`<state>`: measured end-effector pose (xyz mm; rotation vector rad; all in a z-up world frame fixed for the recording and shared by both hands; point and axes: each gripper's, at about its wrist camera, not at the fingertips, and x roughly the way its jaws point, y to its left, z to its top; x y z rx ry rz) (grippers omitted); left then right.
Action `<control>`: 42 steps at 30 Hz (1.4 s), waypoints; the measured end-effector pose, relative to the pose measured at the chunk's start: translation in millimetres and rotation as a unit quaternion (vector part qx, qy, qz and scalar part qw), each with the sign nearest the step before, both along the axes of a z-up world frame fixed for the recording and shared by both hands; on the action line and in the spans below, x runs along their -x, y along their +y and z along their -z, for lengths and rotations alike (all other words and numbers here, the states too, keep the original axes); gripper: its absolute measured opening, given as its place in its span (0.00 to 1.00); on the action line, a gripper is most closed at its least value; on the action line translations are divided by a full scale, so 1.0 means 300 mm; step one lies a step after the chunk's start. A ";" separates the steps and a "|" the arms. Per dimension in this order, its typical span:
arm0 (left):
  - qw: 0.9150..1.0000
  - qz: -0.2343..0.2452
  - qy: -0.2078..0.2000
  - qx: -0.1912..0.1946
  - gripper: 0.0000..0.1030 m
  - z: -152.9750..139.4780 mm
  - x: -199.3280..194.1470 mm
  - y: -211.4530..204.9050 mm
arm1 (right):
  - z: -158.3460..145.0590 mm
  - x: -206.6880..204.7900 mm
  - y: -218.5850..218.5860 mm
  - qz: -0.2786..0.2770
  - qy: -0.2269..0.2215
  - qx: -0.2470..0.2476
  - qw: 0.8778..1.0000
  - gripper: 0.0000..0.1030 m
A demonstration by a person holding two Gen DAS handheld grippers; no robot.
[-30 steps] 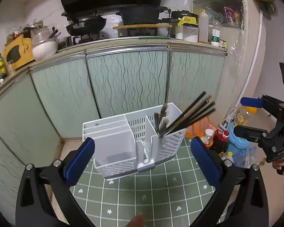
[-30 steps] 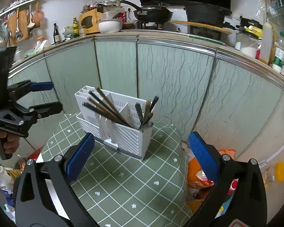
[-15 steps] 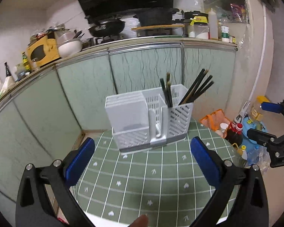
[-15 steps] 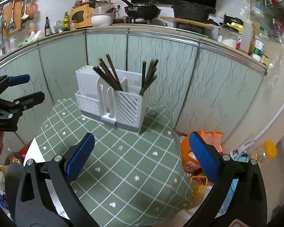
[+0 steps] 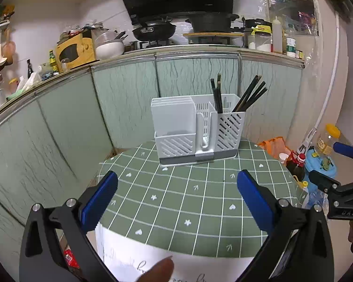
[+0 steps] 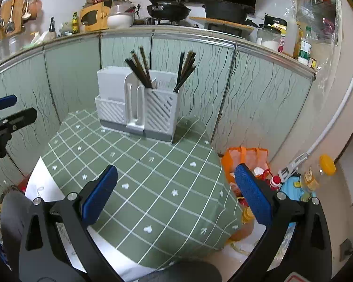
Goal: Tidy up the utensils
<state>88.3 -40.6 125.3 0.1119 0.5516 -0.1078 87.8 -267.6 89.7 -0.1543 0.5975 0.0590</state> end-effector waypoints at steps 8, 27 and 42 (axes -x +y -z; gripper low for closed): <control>1.000 -0.024 -0.003 0.010 0.96 0.074 0.081 0.041 | 0.045 0.040 0.012 0.007 0.005 -0.003 1.000 0.93; 0.999 -0.040 0.025 0.018 0.96 0.169 0.117 0.107 | 0.108 0.074 0.043 0.014 0.010 -0.002 1.000 0.93; 0.998 -0.047 0.044 0.012 0.96 0.188 0.113 0.094 | 0.134 0.075 0.043 0.025 0.020 -0.007 0.999 0.93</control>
